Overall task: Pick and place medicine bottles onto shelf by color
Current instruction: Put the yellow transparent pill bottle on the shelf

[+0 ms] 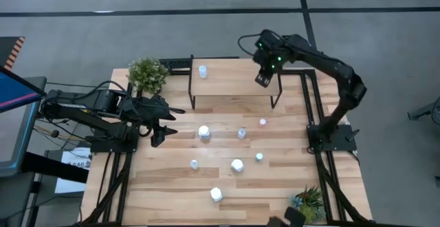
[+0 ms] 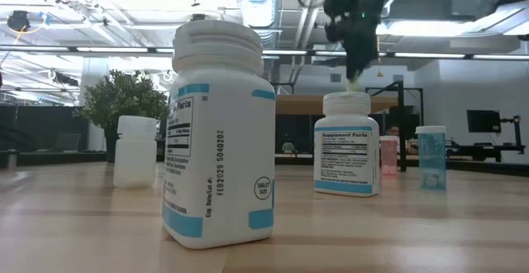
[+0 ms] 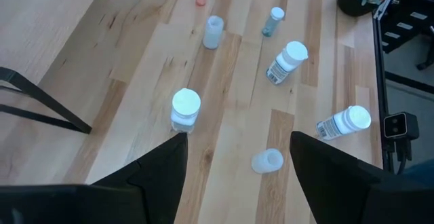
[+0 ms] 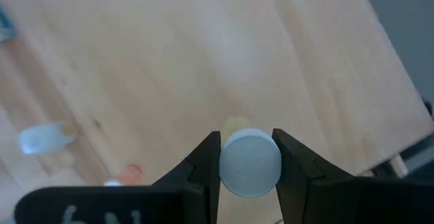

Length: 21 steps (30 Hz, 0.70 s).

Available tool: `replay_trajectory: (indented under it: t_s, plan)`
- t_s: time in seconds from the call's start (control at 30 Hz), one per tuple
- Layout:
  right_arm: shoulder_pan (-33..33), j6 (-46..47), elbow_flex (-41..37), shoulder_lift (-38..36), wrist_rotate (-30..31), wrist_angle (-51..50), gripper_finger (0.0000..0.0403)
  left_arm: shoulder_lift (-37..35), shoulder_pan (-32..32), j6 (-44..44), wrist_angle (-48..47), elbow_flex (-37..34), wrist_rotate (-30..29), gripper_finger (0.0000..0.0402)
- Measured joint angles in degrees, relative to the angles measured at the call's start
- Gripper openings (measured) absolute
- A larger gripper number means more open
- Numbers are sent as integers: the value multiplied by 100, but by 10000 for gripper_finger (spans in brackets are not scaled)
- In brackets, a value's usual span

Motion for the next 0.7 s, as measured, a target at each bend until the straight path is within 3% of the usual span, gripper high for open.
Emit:
replay_trajectory:
  t_s: [0.43,0.7]
  plan:
    - [-250,-34,10,247,-14,205,118,-1,0,2,0,0,0,245]
    - [-250,10,1,257,101,221,184,1,0,4,0,0,0,245]
